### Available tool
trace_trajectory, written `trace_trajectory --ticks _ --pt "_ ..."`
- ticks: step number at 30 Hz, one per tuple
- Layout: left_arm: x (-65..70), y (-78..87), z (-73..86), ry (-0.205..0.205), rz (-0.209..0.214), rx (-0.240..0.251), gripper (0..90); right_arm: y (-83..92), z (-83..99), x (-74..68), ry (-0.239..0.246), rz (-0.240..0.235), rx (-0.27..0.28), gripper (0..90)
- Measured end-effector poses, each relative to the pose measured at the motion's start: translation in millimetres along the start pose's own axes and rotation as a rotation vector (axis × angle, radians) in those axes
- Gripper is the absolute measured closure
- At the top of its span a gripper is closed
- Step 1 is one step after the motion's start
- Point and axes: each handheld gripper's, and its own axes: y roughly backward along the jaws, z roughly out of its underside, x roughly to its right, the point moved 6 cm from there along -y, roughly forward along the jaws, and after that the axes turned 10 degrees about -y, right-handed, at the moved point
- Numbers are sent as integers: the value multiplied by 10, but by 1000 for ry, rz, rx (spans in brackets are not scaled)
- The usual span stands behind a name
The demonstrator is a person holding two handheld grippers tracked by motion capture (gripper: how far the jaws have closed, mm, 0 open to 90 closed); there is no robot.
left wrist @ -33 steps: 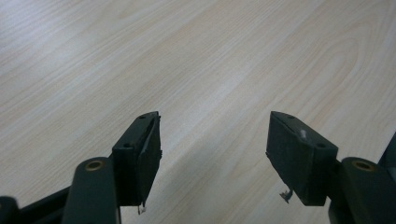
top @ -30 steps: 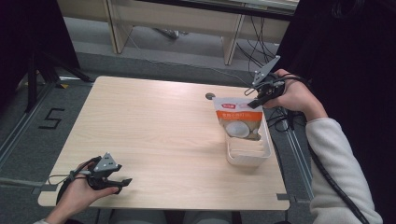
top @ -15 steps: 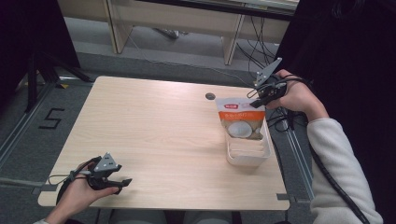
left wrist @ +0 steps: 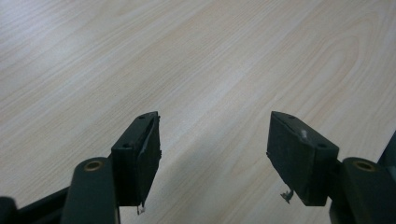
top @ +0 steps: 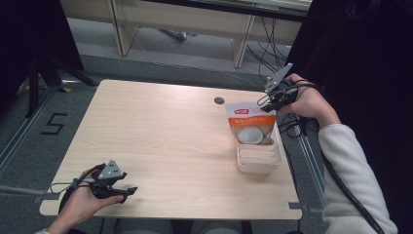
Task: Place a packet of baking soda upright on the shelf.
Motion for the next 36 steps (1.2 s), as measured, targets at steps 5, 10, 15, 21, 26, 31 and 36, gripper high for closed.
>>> trace_trajectory --ticks 5,10,15,21,26,31,36 --pt "5 -2 1 3 0 -1 342 -10 -6 9 40 32 -5 900" --pt "4 -10 0 15 -8 6 342 -24 4 37 53 35 -2 900" --pt "6 -3 1 5 1 0 342 -32 36 56 43 42 -5 900" --pt "4 -9 1 10 -9 -1 341 -54 63 78 40 46 -6 900" --pt "6 -8 4 9 -5 -2 341 -79 121 93 13 52 -16 900" --pt "-16 -10 -3 -18 -14 -2 341 -158 159 77 13 38 -37 900" --pt "10 -9 5 13 -3 0 341 -190 144 72 18 36 -37 900"
